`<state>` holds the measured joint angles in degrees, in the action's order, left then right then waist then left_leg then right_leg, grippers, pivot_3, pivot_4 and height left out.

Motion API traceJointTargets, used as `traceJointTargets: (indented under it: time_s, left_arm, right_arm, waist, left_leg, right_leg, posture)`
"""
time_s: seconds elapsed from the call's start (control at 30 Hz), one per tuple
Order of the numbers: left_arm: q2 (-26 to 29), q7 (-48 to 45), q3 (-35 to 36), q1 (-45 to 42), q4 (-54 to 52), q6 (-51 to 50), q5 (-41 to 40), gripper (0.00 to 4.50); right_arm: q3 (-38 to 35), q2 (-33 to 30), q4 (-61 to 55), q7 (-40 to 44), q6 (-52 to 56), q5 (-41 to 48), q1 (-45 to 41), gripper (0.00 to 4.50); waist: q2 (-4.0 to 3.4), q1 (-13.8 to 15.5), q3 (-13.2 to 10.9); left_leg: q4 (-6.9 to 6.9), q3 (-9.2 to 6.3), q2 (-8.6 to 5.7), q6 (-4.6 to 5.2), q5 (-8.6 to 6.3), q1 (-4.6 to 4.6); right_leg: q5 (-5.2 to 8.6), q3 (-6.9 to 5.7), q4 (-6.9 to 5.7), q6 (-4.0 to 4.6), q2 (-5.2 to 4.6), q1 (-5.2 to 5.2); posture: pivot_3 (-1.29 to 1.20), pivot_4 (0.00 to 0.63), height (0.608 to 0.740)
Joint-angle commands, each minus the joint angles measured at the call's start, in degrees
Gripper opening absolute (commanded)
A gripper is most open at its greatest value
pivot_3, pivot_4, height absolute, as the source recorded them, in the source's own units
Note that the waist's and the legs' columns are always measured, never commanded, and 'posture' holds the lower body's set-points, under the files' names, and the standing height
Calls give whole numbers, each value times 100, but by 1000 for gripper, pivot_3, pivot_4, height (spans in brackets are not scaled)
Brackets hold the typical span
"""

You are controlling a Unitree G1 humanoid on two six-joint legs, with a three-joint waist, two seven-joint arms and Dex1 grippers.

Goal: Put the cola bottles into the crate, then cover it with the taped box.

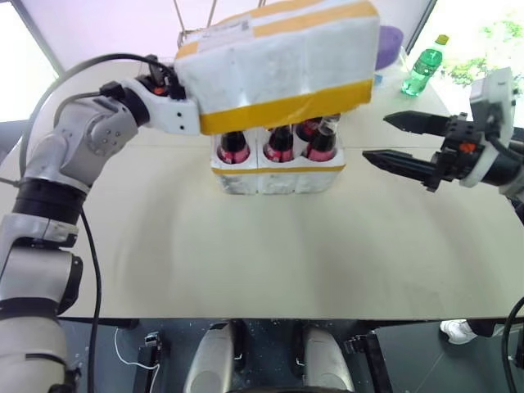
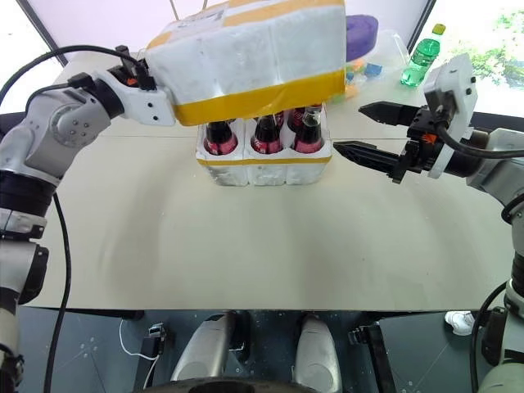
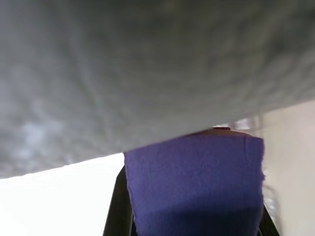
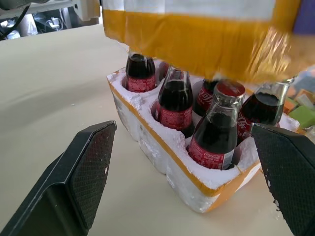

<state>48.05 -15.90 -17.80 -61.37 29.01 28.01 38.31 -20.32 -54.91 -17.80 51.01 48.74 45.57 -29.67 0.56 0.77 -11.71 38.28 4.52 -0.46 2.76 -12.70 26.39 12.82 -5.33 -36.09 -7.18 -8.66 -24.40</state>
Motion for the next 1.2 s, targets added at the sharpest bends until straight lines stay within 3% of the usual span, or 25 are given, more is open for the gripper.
traceJointTargets:
  time_s: [0.03,0.2,0.63,1.03,1.2]
  left_arm:
    - [126,182,10,-176,-128,-40,380,368]
    - [172,104,17,-8,-523,-361,805,368]
    - [204,-1048,368,644,-1926,-1216,486,368]
    - [294,-265,70,1429,-1848,-941,1277,368]
    - [338,549,44,1261,-1678,-578,1642,2720]
  right_arm:
    - [-284,-43,-198,-118,-19,151,31,4500]
    - [-306,-21,-125,-194,-73,191,87,4500]
    - [-192,101,87,-231,-190,165,45,4500]
    - [-210,37,268,-91,-307,3,307,4500]
    - [-251,21,469,-52,-416,-148,517,4500]
  waist:
    - [-1,-3,0]
    - [0,7,0]
    - [0,-7,1]
    - [-1,-10,2]
    - [-1,-8,2]
  left_leg:
    - [0,1,0,0,0,0]
    - [1,0,1,0,0,1]
    - [2,1,2,0,1,1]
    - [1,3,4,1,0,-1]
    - [0,2,4,0,0,-2]
  right_leg:
    - [0,0,0,0,0,0]
    - [0,0,-1,0,0,-1]
    - [0,1,-2,0,2,-2]
    - [0,2,-4,0,2,-2]
    - [0,2,-4,0,3,-3]
  posture:
    - [0,150,736]
    - [0,150,736]
    - [0,150,736]
    - [0,150,736]
    - [0,150,736]
